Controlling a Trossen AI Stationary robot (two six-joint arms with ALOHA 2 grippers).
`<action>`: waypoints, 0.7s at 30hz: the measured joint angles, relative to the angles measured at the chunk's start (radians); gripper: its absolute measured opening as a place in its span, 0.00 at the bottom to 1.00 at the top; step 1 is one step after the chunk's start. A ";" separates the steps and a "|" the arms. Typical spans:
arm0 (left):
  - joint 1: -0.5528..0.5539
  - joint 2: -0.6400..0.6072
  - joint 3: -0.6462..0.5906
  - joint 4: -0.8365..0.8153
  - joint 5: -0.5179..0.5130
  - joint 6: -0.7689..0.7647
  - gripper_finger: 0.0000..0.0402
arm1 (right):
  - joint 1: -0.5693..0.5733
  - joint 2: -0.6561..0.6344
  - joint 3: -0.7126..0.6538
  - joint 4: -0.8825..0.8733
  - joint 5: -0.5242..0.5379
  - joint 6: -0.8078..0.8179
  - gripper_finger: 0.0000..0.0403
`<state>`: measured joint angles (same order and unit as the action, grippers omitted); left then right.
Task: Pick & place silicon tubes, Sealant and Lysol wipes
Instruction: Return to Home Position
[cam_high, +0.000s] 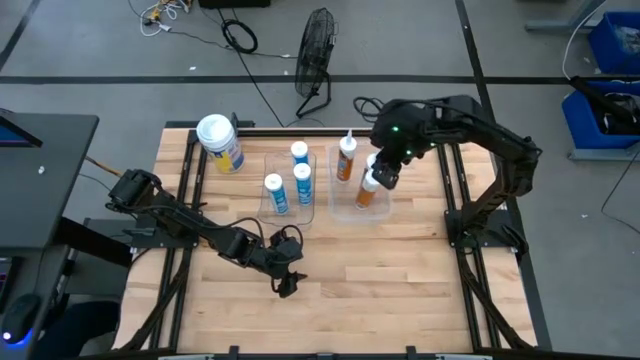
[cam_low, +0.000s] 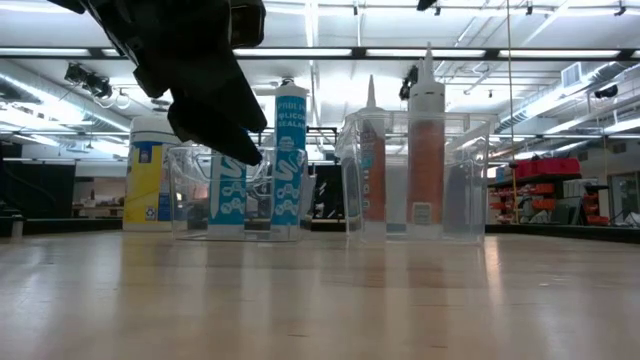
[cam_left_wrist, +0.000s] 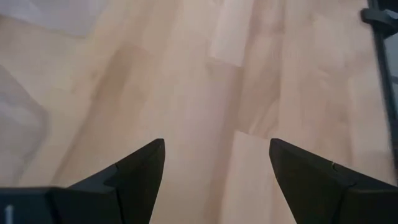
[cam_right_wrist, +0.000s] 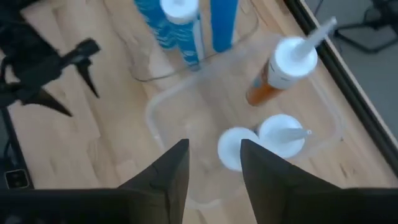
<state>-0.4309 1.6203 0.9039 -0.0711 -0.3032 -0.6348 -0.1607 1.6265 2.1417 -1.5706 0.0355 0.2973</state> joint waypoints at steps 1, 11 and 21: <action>-0.001 0.000 0.000 0.000 -0.018 0.011 0.74 | 0.013 -0.005 0.005 0.002 0.002 -0.007 0.36; 0.019 -0.004 0.000 0.133 -0.157 0.154 0.54 | 0.224 -0.091 0.002 0.069 0.143 -0.018 0.03; 0.027 -0.164 0.000 0.228 -0.241 0.366 0.06 | 0.502 -0.124 0.001 0.088 0.387 0.040 0.01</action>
<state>-0.4042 1.4564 0.9035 0.1566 -0.5440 -0.2688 0.3415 1.5024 2.1427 -1.4831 0.4229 0.3376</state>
